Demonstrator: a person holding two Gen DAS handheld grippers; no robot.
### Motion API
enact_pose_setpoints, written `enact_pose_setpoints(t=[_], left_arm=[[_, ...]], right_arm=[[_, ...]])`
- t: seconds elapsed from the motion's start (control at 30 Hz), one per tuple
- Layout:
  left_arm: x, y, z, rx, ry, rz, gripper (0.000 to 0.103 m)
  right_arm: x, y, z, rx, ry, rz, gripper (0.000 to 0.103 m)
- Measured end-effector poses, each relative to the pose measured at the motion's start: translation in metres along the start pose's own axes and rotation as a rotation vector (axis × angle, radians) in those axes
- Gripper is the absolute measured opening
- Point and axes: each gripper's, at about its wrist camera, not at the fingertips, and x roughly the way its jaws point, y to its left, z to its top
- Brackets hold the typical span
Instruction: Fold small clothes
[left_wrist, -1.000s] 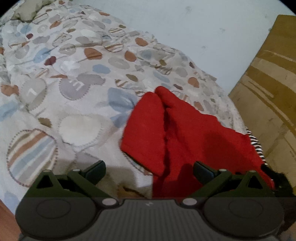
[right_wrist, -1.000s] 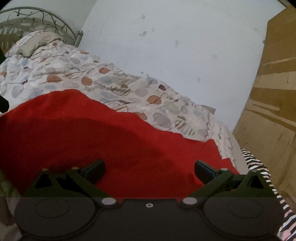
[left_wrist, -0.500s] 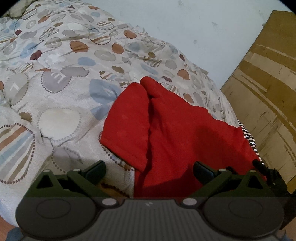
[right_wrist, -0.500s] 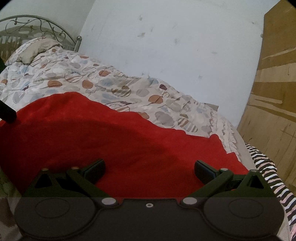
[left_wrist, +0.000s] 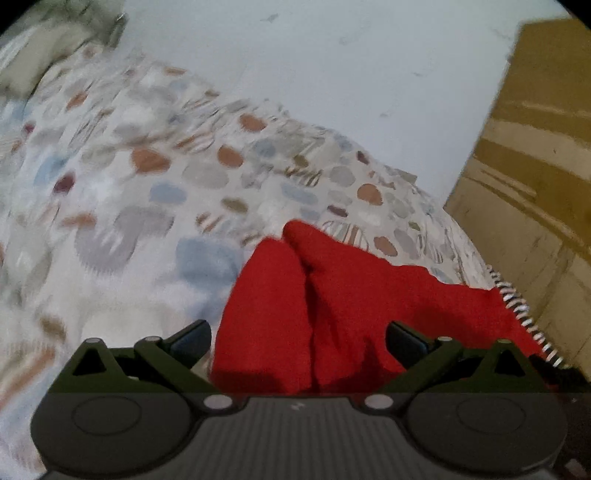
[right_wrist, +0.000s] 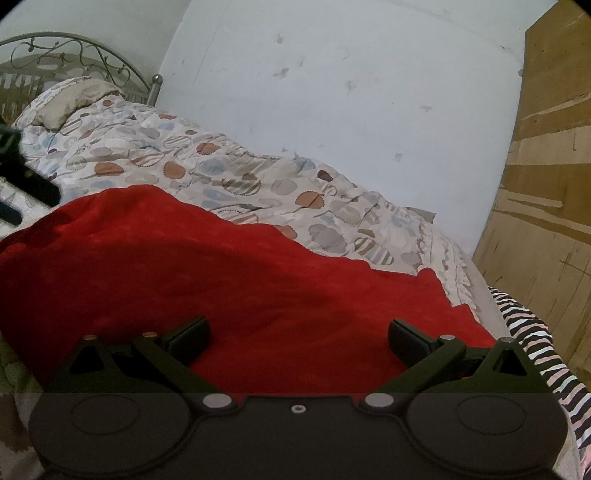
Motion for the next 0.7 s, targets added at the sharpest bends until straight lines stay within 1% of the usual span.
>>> enact_pose_setpoints(t=[0.1,0.17,0.2,0.27,0.33,0.43,0.5,0.57,0.63,0.67,0.7], left_arm=[[0.012,-0.012,0.009,0.092,-0.005,0.007,0.103],[0.021,-0.017,0.011,0.140,0.011,0.020,0.103],[0.026,-0.018,0.011,0.157,0.030,0.035,0.103],[0.038,-0.017,0.010,0.172,0.099,0.057,0.103],[0.046,-0.009,0.008,0.144,0.160,0.049,0.103],[0.049,0.010,0.006,0.033,0.197,-0.004,0.102],[0.049,0.018,0.007,-0.010,0.210,-0.027,0.102],[0.047,0.020,0.009,-0.020,0.209,-0.026,0.098],[0.047,0.019,0.011,-0.029,0.224,-0.032,0.087],[0.046,0.018,0.011,-0.034,0.230,-0.029,0.085],[0.044,0.016,0.012,-0.036,0.231,-0.018,0.081]], right_arm=[[0.000,0.000,0.000,0.001,0.000,0.001,0.103],[0.000,0.000,0.000,0.001,0.000,0.001,0.103],[0.000,0.000,0.000,0.001,0.000,0.001,0.103],[0.000,0.000,0.000,0.002,-0.001,0.001,0.103],[0.000,0.000,0.000,0.002,-0.001,0.001,0.103],[0.000,0.000,0.000,0.002,-0.002,0.001,0.103],[0.000,0.000,0.001,0.004,-0.004,0.002,0.103],[-0.001,0.000,0.001,0.006,-0.006,0.002,0.103],[-0.001,-0.001,0.001,0.006,-0.006,0.001,0.103],[-0.001,-0.001,0.001,0.006,-0.007,0.001,0.103],[-0.001,-0.001,0.001,0.006,-0.007,0.001,0.103]])
